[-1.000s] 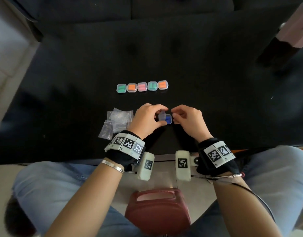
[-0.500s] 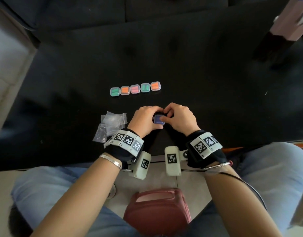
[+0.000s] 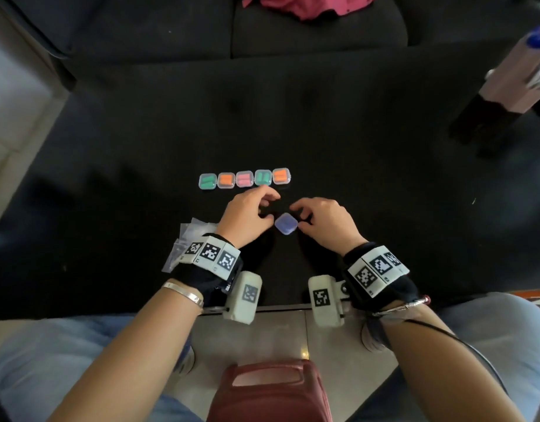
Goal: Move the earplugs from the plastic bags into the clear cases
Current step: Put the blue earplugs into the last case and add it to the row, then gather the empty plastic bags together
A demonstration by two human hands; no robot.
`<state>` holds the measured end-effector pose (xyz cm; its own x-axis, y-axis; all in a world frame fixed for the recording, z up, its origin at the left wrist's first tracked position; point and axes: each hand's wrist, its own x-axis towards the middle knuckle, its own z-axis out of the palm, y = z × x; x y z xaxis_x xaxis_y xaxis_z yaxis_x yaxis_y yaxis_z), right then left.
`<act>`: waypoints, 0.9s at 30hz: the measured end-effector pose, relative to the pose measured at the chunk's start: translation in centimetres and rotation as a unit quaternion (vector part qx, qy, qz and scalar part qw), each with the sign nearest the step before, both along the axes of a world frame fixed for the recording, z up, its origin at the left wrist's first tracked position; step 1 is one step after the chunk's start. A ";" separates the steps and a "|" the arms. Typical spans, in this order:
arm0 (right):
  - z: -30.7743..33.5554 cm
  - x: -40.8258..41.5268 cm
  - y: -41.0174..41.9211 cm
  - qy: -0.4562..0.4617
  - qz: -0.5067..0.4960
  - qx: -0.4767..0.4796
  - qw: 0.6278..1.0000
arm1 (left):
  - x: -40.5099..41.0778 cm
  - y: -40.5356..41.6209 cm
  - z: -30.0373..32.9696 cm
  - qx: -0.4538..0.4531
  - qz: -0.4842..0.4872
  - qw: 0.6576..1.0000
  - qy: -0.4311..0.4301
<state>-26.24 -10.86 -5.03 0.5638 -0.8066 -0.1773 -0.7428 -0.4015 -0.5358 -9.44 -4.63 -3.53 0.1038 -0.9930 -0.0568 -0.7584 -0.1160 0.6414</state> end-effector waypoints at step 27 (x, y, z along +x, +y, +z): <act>-0.1 3.4 -7.9 -0.010 -0.070 -0.022 0.997 | 2.5 -3.6 -2.3 0.063 -0.019 0.973 -0.220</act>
